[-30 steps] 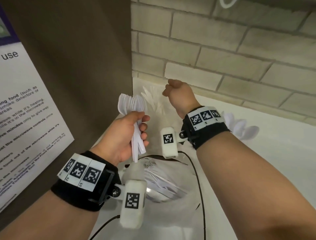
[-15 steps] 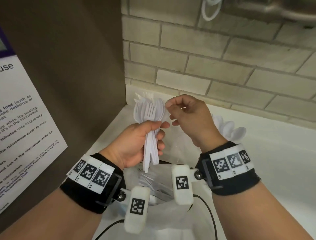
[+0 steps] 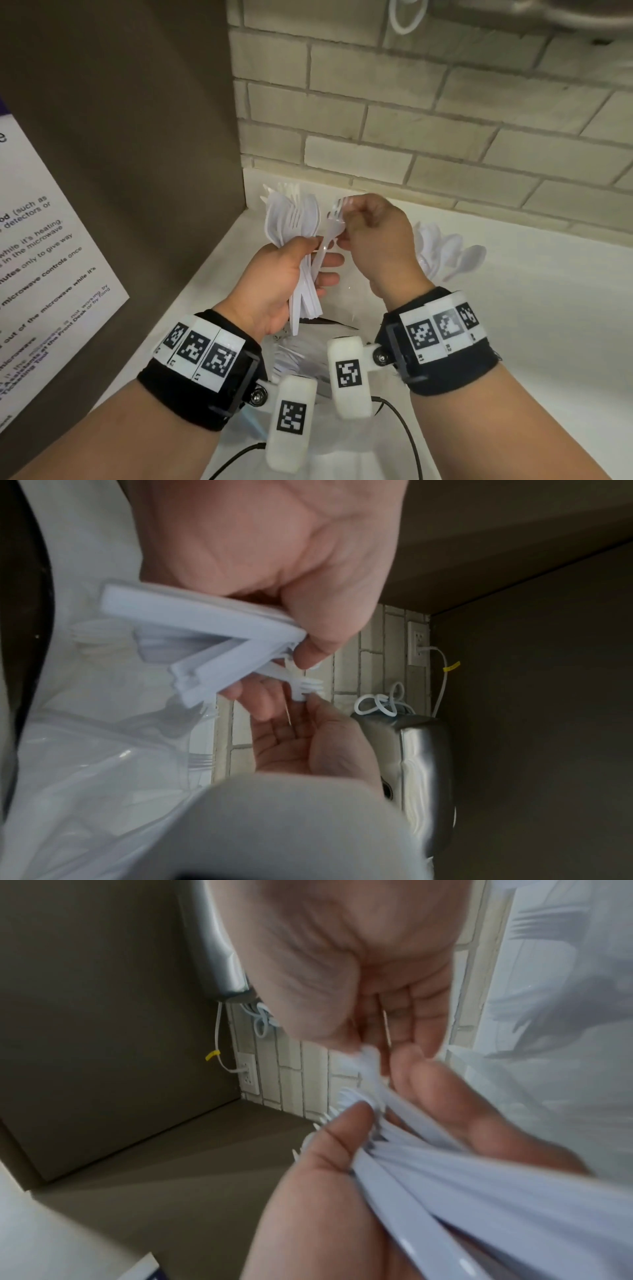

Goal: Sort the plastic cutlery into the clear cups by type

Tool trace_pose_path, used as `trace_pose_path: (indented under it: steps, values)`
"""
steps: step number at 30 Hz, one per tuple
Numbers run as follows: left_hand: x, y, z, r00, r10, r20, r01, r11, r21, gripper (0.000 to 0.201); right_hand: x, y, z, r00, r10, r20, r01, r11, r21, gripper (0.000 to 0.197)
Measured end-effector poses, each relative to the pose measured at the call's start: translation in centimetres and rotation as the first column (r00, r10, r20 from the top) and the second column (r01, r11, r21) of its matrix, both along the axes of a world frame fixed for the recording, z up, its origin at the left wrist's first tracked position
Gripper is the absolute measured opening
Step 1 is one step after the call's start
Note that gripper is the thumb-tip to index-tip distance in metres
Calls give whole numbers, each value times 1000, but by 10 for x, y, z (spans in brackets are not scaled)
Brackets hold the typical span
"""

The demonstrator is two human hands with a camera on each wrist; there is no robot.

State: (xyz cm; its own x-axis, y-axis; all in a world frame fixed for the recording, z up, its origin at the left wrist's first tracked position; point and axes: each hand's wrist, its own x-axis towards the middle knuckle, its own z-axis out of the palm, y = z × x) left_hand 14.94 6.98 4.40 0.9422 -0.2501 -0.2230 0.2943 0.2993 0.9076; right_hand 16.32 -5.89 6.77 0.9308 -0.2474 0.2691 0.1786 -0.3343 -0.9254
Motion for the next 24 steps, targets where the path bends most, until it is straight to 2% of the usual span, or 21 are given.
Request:
trace_pose_path:
  steps: [3, 5, 8, 10, 13, 15, 21, 24]
  values:
    - [1, 1, -1, 999, -33, 7, 33, 999, 15, 22, -1, 4, 9, 994, -89, 66, 67, 956, 286, 21]
    - [1, 3, -3, 998, -64, 12, 63, 997, 46, 22, 0, 1, 16, 989, -108, 105, 69, 945, 319, 21]
    - [-2, 5, -4, 994, -108, -27, 108, 994, -5, 23, 2, -2, 22, 997, -7, 80, -2, 994, 110, 11]
    - [-2, 5, -6, 993, -116, -33, 115, 993, -23, 24, 1, -3, 24, 995, 103, -11, -103, 994, -44, 24]
    - [0, 4, -6, 991, -129, -28, 129, 992, -2, 23, 0, -5, 26, 963, 217, -159, -235, 967, -101, 25]
    - [1, 4, -6, 989, -143, -38, 144, 989, 35, 21, 1, -7, 25, 948, 233, -219, -262, 959, -112, 21]
    - [4, 0, -5, 986, -164, -40, 168, 979, 113, 22, 10, -9, 24, 985, 144, -91, -168, 900, -402, 11]
    - [5, -3, -3, 981, -192, -18, 193, 973, 125, 24, 14, -12, 21, 996, 80, -23, -83, 904, -420, 7]
